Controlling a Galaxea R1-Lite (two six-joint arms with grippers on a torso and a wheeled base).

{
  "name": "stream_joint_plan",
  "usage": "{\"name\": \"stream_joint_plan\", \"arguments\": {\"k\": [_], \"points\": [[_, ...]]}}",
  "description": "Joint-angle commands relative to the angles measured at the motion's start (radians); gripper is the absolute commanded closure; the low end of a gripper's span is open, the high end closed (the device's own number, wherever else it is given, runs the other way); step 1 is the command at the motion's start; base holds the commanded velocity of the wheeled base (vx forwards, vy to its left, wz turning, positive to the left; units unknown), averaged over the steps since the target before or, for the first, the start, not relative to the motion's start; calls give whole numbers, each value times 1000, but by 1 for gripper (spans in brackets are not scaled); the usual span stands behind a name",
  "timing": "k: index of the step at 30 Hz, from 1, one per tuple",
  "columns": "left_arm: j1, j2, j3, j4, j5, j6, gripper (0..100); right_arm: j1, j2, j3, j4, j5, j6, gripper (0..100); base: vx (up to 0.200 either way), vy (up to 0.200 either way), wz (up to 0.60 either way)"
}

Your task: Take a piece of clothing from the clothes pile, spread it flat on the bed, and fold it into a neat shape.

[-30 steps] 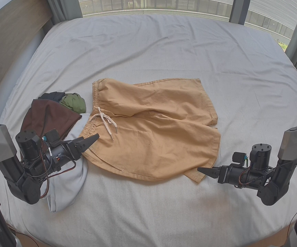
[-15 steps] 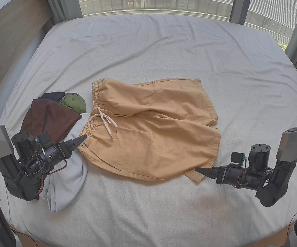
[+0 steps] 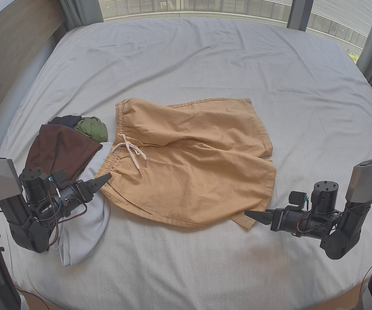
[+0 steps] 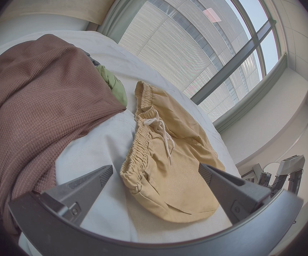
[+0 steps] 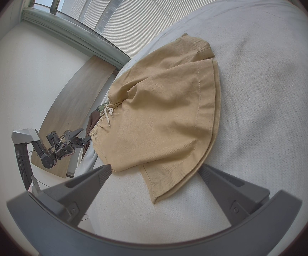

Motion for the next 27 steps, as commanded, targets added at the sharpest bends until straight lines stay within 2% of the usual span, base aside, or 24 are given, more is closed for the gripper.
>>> {"name": "stream_joint_plan", "arguments": {"k": [1,4,5,27], "points": [[-7,22,-4,-4,1,-2,0,-1,7,0,-2,0,0,0,0,0,0],[-7,24,-11,-5,6,-2,0,-1,7,0,-2,0,0,0,0,0,0],[-7,24,-17,-5,9,-2,100,1,7,0,-2,0,0,0,0,0,0],[-7,47,-23,-11,4,0,100,8,17,17,-2,0,-2,0,0,0,0]]}}
